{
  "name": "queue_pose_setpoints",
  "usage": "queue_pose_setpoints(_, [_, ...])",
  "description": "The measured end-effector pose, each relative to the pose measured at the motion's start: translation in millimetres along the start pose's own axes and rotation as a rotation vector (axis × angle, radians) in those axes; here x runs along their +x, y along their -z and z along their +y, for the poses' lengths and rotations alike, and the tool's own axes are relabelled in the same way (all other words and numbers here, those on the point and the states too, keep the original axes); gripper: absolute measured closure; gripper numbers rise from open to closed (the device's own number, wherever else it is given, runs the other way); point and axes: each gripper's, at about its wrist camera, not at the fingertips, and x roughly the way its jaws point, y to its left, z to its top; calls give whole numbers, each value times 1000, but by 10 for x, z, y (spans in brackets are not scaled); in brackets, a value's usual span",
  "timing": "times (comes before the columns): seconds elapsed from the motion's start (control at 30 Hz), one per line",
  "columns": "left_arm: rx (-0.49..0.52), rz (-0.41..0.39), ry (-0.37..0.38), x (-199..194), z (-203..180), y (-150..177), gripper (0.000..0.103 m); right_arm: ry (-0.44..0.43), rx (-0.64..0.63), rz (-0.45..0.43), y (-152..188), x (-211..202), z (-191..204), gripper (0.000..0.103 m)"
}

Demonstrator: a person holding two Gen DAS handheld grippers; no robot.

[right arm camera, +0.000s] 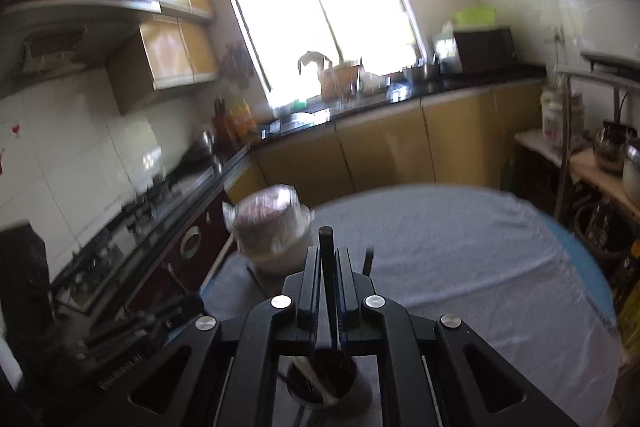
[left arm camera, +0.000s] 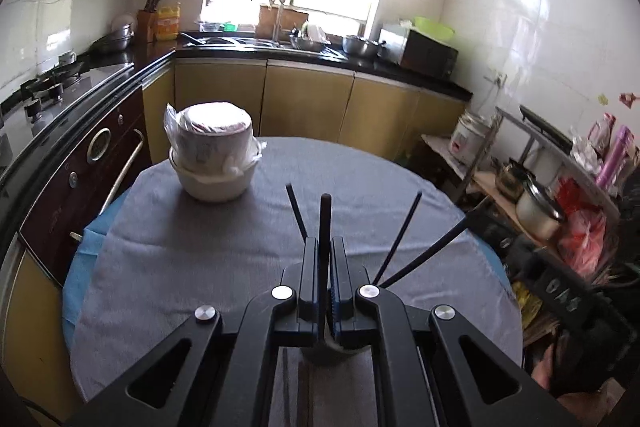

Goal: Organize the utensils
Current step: 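Open both tools to drop the chopsticks into the black holder cup, then move both open tools down to the remaining chopsticks on the cloth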

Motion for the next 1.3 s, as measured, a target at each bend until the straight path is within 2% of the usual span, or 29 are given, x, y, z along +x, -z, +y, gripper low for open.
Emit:
queue_pose_setpoints(0.07, [20,6,-2,-32,8,55,91,-17,1,40,106,32,-40,94])
queue_pose_setpoints(0.17, [54,-10,-15,-191,7,163,63,-64,36,107,260,-20,-178,91])
queue_pose_setpoints(0.27, [111,-66,-68,-447,-28,344,44,-102,89,119,428,-210,-396,73])
queue_pose_setpoints(0.3, [136,-80,-93,-535,-44,438,37,-109,102,113,506,-293,-467,65])
queue_pose_setpoints(0.33, [153,-90,-126,-605,-56,530,35,-110,107,108,585,-354,-517,54])
queue_pose_setpoints(0.4, [176,-83,-186,-694,-70,720,33,-90,108,97,791,-538,-680,44])
queue_pose_setpoints(0.47, [174,-52,-229,-713,-47,847,33,-51,105,108,1000,-697,-840,44])
queue_pose_setpoints(0.53, [157,-10,-291,-709,-18,972,33,-42,128,124,1140,-810,-964,44])
queue_pose_setpoints(0.6, [143,7,-321,-699,8,1049,33,-33,154,145,1272,-904,-1069,44])
queue_pose_setpoints(0.73, [128,36,-383,-654,41,1191,33,-9,161,146,1370,-1005,-1101,44])
queue_pose_setpoints(1.3, [73,63,-425,-721,193,1435,33,-57,71,213,1555,-851,-504,44])
